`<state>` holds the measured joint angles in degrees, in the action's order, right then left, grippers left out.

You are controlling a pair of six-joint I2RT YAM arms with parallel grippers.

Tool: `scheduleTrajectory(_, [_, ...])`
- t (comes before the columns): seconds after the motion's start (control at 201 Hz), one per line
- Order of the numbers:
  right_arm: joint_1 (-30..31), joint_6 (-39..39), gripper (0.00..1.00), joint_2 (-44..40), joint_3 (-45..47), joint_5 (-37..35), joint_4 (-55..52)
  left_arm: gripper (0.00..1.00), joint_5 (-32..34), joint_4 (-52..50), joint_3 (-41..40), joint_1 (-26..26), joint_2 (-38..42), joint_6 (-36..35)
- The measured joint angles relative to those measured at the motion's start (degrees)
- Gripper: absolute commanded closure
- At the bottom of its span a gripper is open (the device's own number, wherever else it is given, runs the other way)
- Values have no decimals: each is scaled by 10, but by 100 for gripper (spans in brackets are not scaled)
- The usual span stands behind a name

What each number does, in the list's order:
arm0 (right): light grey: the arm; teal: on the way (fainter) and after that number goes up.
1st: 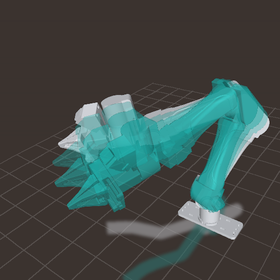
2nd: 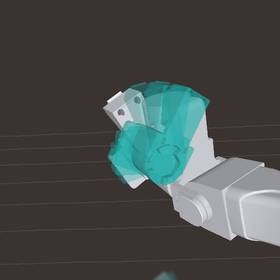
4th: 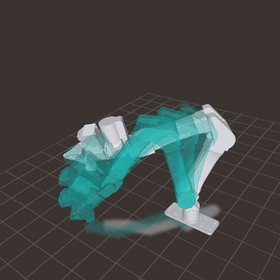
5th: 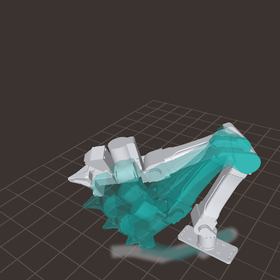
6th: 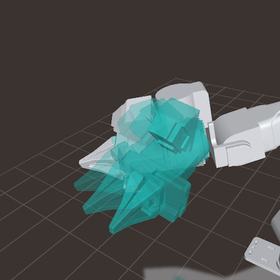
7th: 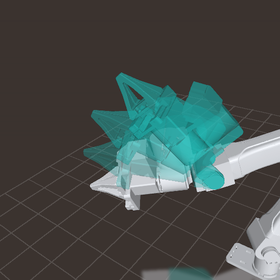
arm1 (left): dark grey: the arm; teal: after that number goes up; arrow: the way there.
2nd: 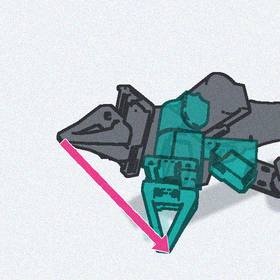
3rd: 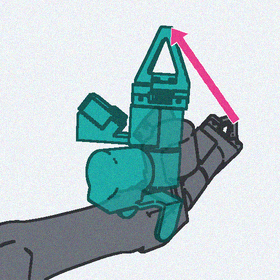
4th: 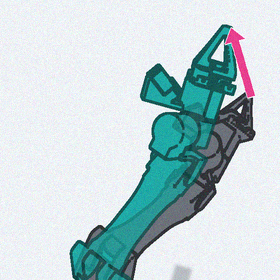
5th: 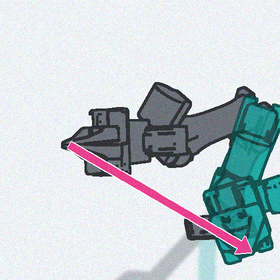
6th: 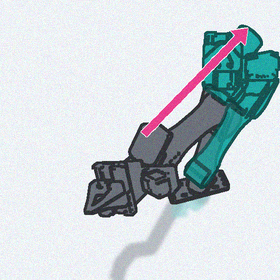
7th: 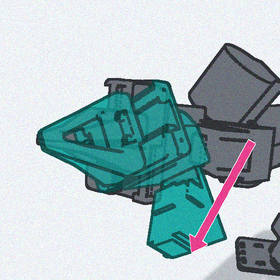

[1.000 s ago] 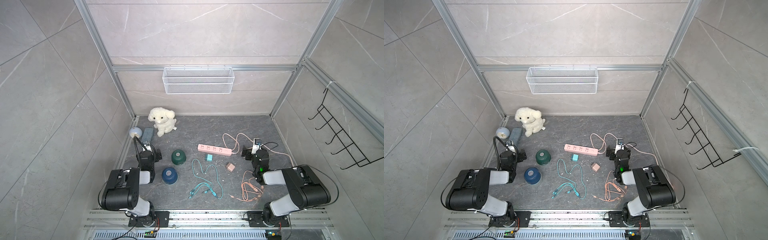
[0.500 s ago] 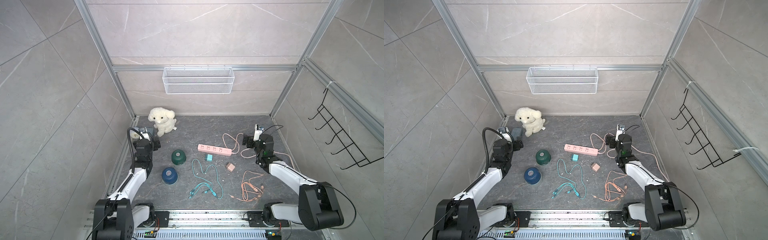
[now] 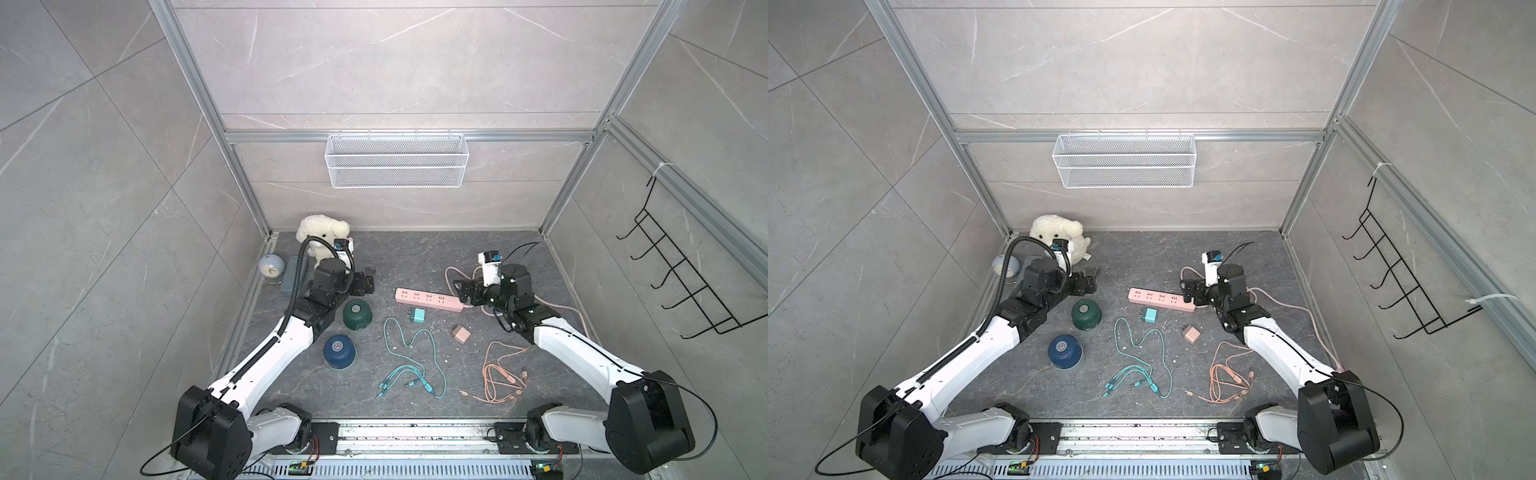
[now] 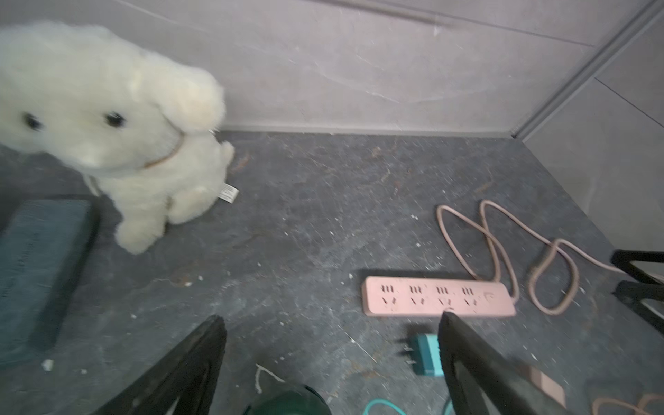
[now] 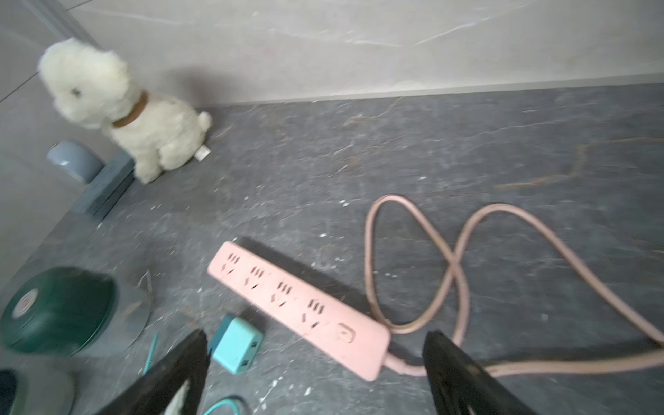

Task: Charge the cordless meat grinders
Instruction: Pick up the plug from the center of the board.

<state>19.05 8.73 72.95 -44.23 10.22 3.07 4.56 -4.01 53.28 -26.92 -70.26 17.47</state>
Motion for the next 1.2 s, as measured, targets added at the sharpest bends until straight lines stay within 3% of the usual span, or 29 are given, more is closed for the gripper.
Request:
scheduleTrajectory(0.269, [68, -214, 8, 21, 3, 84, -13, 6, -59, -11, 0, -21, -31, 68])
scheduleTrajectory(0.607, [111, -440, 9, 188, -78, 128, -103, 6, -90, -11, 0, -25, -41, 94])
scheduleTrajectory(0.876, [115, -523, 17, 284, -179, 125, -158, 6, -89, -27, 10, -25, -50, 87])
scheduleTrajectory(1.199, [124, -558, 26, 345, -232, 123, -210, 6, -75, -45, 17, -25, -51, 78])
